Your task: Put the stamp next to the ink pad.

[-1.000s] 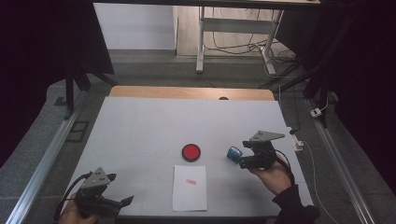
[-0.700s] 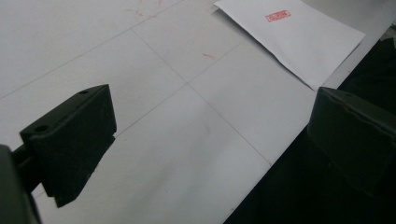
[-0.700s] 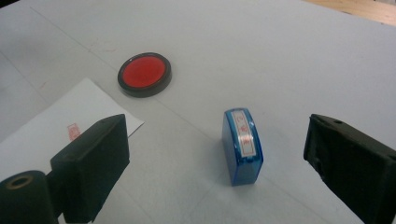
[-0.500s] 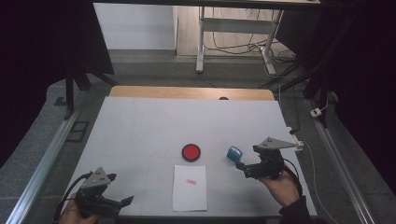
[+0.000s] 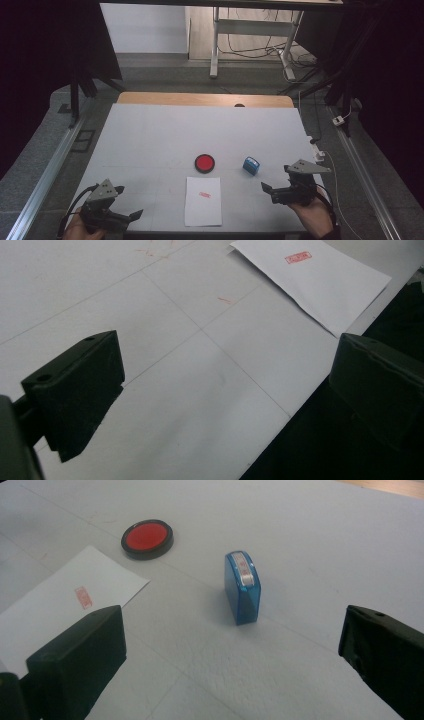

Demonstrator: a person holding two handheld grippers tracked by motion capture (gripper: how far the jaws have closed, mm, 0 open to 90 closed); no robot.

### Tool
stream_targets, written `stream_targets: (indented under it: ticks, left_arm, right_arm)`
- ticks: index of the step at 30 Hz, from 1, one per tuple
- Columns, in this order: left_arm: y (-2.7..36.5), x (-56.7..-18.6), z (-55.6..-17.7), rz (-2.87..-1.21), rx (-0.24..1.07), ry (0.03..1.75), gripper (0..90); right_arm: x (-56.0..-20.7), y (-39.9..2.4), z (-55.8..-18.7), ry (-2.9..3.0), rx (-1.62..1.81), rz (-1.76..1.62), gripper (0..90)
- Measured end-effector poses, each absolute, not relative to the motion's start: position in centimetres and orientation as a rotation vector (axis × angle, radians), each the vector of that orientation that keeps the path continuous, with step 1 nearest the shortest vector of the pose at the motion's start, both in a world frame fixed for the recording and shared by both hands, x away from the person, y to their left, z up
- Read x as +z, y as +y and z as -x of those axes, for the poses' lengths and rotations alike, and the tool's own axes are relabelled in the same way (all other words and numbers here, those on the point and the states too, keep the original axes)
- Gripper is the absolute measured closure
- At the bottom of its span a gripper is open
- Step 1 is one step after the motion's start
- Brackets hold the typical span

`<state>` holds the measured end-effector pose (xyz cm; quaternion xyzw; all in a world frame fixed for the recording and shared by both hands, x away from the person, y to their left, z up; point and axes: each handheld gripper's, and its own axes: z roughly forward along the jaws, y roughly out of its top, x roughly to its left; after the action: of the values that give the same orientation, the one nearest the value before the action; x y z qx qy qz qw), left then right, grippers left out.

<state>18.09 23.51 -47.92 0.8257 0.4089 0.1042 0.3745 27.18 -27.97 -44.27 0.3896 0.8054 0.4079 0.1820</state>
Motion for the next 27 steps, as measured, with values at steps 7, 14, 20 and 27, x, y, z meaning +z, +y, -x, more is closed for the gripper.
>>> stream_targets:
  ticks: [7, 14, 20, 27]
  left_arm:
    - [23.6, -47.9, -18.1, -2.111, 0.265, 1.053, 1.3]
    - [23.6, -47.9, -18.1, -2.107, 0.265, 1.059, 1.2]
    - [23.7, -48.0, -18.1, -2.107, 0.263, 1.062, 1.2]
    - [23.7, -48.0, -18.2, -2.104, 0.261, 1.065, 1.3]
  right_arm:
    - [-44.6, -29.3, -25.5, 2.264, 1.123, -1.148, 0.0]
    - [-45.0, -30.5, -24.3, 2.243, 1.108, -1.232, 0.0]
    - [-45.4, -31.2, -23.5, 2.259, 1.087, -1.262, 0.0]
    - [-45.6, -31.0, -23.4, 2.257, 1.044, -1.262, 0.0]
